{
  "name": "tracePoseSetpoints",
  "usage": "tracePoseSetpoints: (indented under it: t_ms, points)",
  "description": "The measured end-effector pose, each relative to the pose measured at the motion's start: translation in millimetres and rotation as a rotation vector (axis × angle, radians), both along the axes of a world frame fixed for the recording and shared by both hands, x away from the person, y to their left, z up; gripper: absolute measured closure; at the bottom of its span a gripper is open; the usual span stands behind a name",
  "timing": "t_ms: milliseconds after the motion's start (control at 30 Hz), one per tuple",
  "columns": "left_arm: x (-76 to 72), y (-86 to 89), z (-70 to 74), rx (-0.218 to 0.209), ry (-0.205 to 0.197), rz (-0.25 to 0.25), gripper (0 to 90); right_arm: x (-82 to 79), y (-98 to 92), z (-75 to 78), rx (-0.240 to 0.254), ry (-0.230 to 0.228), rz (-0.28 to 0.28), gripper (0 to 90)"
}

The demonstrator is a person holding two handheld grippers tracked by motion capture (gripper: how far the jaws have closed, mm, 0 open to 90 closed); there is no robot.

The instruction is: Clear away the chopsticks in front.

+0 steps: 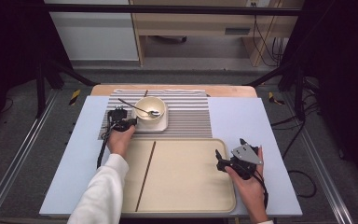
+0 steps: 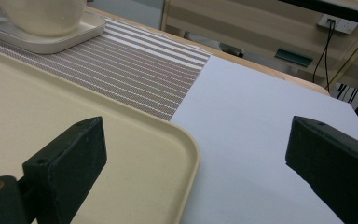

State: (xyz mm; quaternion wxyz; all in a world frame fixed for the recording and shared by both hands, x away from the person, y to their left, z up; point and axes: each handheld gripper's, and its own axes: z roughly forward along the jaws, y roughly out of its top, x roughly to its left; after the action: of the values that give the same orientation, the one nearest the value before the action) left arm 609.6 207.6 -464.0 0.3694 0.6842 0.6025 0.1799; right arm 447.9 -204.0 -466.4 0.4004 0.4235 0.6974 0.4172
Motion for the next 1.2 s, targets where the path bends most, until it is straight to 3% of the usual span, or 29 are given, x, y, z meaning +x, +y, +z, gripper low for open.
tracePoseSetpoints:
  t_ms: [267, 567, 667, 733, 867, 1200]
  points:
    - [-5.3, -0.1, 3.2, 0.020, -0.024, 0.010, 85.7, 0.1, 0.0, -0.1, 0.000, 0.000, 0.000, 5.2]
    - [-25.2, 14.1, 14.4, -0.003, -0.048, 0.058, 85.7, 0.1, -0.2, 0.2, 0.002, -0.002, 0.001, 5.2]
    - [-39.2, 19.0, 21.2, -0.004, -0.062, 0.069, 85.7, -0.4, 1.0, 0.4, 0.005, -0.001, 0.004, 5.2]
    - [-50.5, 22.1, 23.6, 0.009, -0.049, 0.073, 85.7, -0.5, 1.7, 0.5, 0.000, -0.002, 0.008, 5.2]
    - [-69.8, 29.7, 25.0, -0.016, -0.045, 0.093, 85.7, -1.0, 2.9, 1.1, -0.001, -0.005, 0.014, 5.2]
    - [-132.2, 33.5, 23.1, -0.019, -0.106, 0.081, 85.7, -1.6, 3.8, 1.5, -0.002, -0.007, 0.015, 5.2]
